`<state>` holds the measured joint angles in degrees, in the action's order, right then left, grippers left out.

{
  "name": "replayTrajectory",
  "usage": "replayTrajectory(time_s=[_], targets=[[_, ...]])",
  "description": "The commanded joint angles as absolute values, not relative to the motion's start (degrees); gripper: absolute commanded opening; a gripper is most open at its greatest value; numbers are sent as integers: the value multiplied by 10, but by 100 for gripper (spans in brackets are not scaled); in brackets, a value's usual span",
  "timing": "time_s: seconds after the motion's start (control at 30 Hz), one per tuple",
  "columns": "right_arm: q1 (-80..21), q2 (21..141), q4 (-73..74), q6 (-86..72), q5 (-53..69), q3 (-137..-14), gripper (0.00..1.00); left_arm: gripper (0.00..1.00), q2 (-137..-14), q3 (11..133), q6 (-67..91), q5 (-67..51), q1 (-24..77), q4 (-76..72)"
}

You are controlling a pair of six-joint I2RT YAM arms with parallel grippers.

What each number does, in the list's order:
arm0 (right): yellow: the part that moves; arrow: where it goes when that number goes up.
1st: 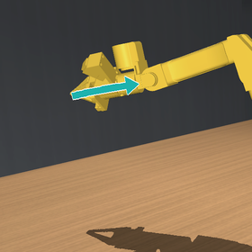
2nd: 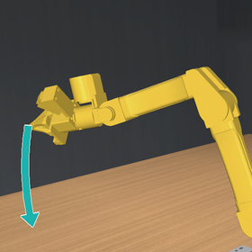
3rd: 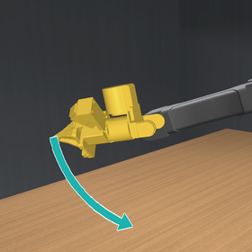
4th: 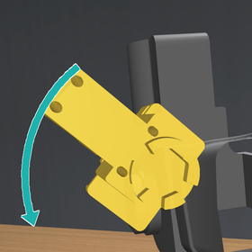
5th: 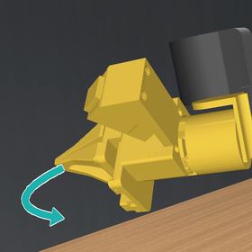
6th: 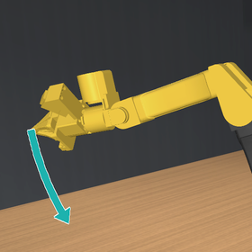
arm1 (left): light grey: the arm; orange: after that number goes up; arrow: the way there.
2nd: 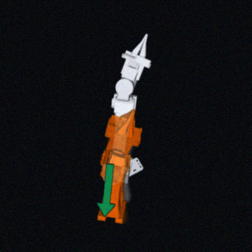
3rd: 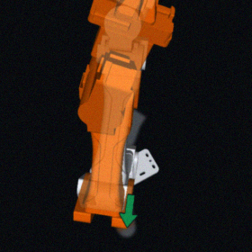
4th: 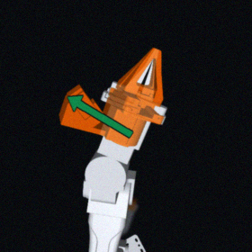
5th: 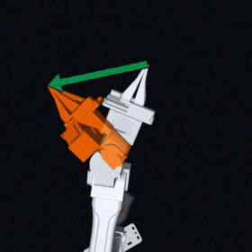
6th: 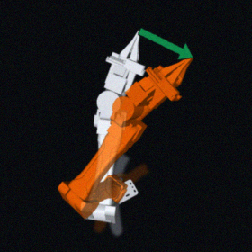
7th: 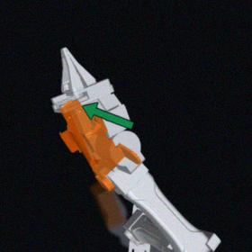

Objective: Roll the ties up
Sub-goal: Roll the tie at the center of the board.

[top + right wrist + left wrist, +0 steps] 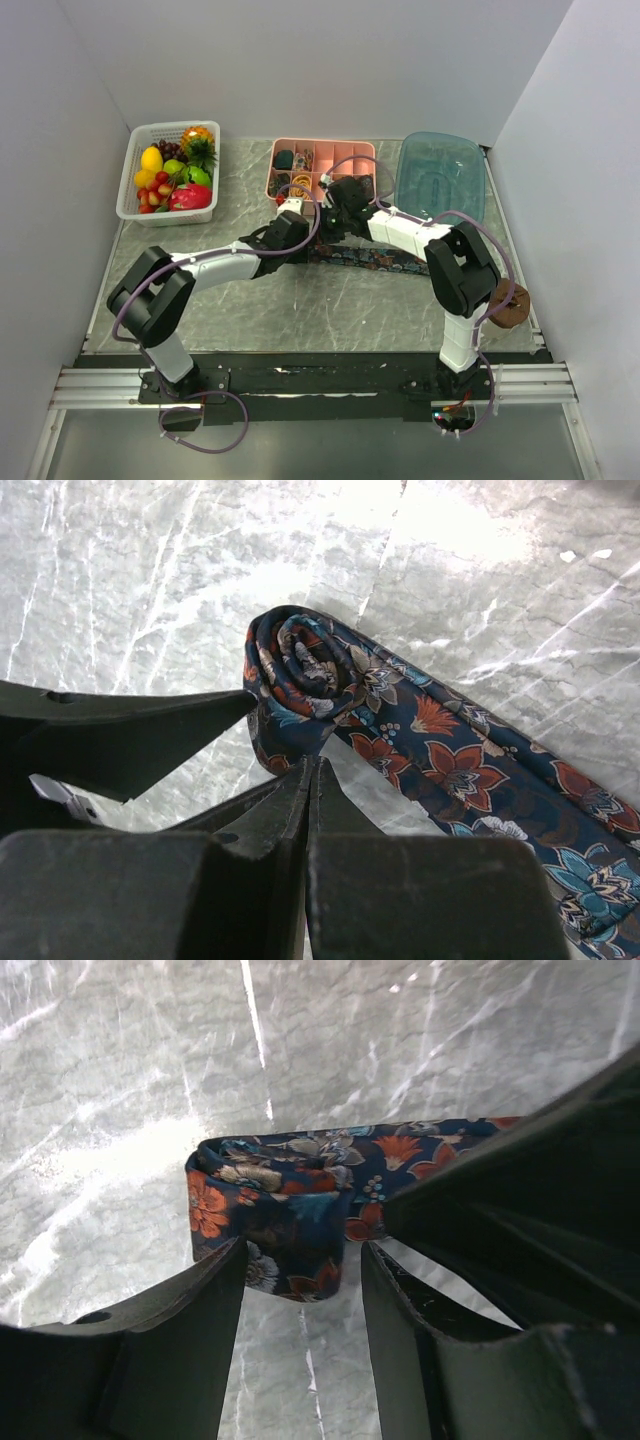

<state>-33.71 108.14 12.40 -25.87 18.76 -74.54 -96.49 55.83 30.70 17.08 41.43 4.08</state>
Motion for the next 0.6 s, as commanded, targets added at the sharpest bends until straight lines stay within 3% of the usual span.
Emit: replayTrajectory(time_s=[0.0, 0.33, 0.57], targets=[[-333, 1044, 95, -258, 194, -736, 0, 55, -929, 543, 314, 161, 417, 4], [-333, 1035, 87, -256, 208, -731, 0, 57, -908, 549, 334, 155, 416, -28], [-335, 1033, 82, -255, 223, -732, 0, 68, -842, 496, 352, 137, 371, -44]])
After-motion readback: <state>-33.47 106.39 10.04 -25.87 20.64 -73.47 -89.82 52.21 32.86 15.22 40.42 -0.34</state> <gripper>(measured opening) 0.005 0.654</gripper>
